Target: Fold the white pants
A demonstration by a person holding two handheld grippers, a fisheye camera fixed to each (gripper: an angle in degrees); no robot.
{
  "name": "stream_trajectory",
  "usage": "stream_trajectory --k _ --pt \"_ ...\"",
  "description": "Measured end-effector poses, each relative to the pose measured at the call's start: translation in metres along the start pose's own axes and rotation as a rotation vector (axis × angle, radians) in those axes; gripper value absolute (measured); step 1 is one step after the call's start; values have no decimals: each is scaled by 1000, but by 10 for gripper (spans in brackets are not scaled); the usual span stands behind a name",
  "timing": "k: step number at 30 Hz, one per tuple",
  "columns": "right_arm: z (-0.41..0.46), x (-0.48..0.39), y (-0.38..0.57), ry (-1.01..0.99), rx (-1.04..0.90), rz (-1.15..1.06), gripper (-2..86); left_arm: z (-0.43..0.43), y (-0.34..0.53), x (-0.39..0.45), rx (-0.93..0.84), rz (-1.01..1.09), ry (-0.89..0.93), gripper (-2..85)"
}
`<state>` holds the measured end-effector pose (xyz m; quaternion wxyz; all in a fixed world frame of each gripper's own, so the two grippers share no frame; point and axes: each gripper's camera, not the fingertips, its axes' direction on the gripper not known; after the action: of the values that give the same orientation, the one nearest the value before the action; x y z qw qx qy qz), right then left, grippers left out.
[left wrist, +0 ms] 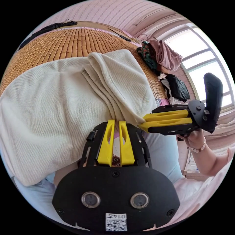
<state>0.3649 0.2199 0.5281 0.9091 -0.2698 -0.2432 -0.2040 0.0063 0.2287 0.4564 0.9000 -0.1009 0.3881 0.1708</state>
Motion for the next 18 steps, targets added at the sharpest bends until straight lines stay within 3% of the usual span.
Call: stream_trajectory --k 3,12,18 --pt "-13 -8 1 -25 58 -30 28 -3 0 3 0 -9 3 33" --pt "59 -6 -14 -7 -80 -56 50 -32 9 5 21 -91 24 16" --pt "76 -17 -9 32 -20 -76 106 -67 -19 19 133 -105 -21 84"
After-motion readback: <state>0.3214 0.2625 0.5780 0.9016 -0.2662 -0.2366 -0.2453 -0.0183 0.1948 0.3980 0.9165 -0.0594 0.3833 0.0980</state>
